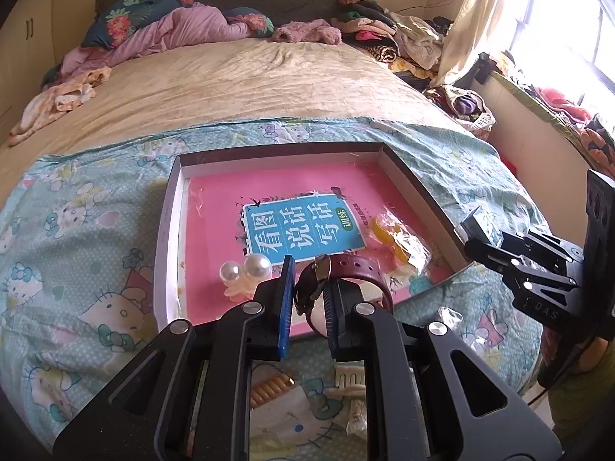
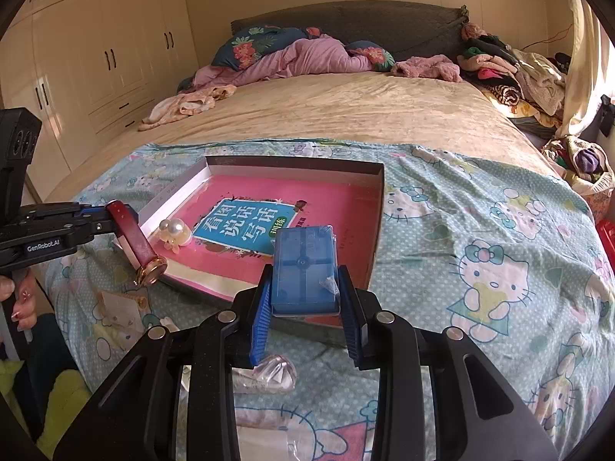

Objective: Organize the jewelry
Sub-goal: 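Carry the watch with left tool and blue case with right tool into the box, release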

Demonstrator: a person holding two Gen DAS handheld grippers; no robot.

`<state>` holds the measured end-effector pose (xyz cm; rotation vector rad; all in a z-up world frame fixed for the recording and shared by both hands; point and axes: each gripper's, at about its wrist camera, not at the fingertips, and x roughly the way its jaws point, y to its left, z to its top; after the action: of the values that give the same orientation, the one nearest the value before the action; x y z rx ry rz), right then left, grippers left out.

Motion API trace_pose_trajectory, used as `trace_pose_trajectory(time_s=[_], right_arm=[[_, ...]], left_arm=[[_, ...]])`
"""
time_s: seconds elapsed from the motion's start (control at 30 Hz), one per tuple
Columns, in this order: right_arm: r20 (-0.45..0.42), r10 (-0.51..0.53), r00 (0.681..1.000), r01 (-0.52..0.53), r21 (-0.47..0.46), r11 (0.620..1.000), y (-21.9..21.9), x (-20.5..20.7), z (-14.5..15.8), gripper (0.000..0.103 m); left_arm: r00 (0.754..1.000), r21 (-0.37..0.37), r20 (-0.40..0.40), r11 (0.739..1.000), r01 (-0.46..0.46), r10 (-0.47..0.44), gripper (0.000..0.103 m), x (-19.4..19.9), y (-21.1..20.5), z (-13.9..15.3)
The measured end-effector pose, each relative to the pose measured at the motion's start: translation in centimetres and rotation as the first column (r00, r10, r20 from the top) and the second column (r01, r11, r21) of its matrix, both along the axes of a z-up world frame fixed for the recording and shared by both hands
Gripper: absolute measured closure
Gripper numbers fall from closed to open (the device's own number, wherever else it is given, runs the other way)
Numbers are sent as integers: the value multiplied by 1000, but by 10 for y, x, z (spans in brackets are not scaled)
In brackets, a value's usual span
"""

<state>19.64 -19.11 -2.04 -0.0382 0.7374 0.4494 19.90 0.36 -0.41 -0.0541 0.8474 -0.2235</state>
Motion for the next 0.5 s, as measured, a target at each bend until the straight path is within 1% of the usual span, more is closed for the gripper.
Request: trace_pose_trajectory(time_s=[0.33, 0.5], right_arm=[[-39, 0, 999, -1, -32, 999, 13, 26, -17, 72], [-52, -10, 999, 8, -54, 999, 15, 32, -26, 72]], left_arm=[[999, -11, -41, 1000, -11, 11, 95, 34, -8, -21], [998, -12, -67, 1000, -12, 11, 95, 43, -11, -32]])
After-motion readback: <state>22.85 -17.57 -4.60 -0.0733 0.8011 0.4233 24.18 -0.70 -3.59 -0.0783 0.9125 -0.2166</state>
